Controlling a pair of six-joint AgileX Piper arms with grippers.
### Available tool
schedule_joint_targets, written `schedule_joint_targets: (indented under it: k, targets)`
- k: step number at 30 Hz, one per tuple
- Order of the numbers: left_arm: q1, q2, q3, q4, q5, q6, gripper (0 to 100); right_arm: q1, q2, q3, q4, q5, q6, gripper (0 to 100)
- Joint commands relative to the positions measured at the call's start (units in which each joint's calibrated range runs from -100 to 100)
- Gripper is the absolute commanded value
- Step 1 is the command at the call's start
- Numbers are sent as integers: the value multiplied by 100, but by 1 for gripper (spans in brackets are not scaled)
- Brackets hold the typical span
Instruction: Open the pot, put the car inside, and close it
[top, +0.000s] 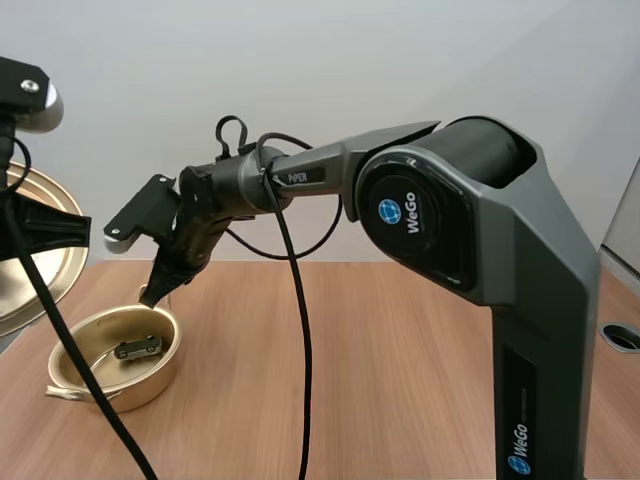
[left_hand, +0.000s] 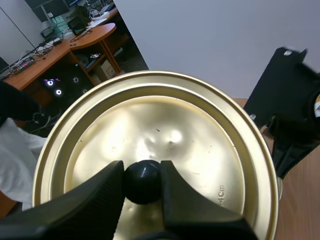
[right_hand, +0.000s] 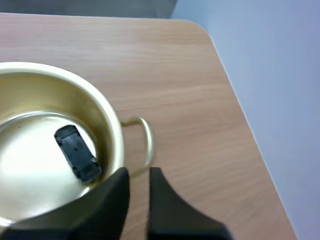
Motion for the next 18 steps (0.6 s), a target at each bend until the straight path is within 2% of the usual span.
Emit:
schedule_joint_targets:
  k: [1,8,14,18]
  targets:
    - [1,34,188,4,-61,-6,0,-279,-24,1,-4,483,520,0]
    - [1,461,1254,4,-1437,-235,0,-887,-459,1,800,1883,474,0]
    - [1,1201,1840,-7,-2662,-319,0,-1192,-1285,1,1011,2252,485,0]
    - [1,1768,2145,-36,-3401,-455,0,-1299,-1871,156,1414,2749,484,0]
